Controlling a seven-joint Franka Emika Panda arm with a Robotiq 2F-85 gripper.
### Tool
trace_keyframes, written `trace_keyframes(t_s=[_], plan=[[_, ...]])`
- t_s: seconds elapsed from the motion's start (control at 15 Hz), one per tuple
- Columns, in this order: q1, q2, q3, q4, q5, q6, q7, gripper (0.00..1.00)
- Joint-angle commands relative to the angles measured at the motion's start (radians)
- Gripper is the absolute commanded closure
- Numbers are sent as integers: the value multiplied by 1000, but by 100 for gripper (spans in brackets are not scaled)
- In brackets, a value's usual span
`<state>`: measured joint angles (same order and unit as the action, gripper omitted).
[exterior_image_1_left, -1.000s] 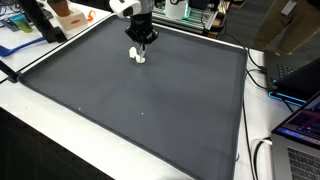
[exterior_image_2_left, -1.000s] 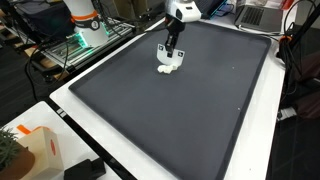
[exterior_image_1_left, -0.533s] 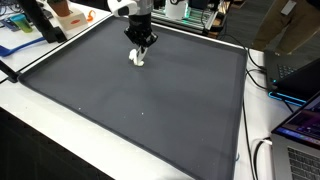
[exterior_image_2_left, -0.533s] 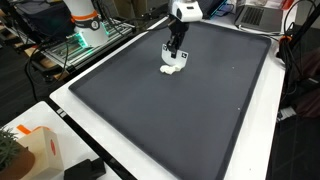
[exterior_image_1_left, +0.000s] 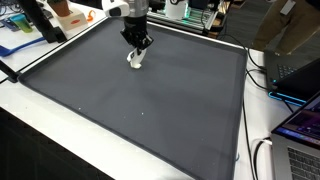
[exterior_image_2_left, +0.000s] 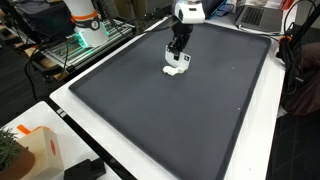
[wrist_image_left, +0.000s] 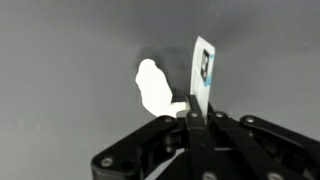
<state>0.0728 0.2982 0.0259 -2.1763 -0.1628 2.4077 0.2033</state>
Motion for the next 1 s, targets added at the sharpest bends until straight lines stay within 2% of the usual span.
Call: trace_keyframes(t_s=[0.0,0.07,0.27,0.53,0.73,0.93], plan=[[0,105,-5,157,47,-233,-29,99],[4,125,-7,211,45,-314,-22,99],[-8,212,13,381,89,-542,-116,99],[-20,327,21,572,140,-797,-205,99],[-18,316,16,618,118,-846,-245,99],[-25,215,27,561,118,-801,-310,99]])
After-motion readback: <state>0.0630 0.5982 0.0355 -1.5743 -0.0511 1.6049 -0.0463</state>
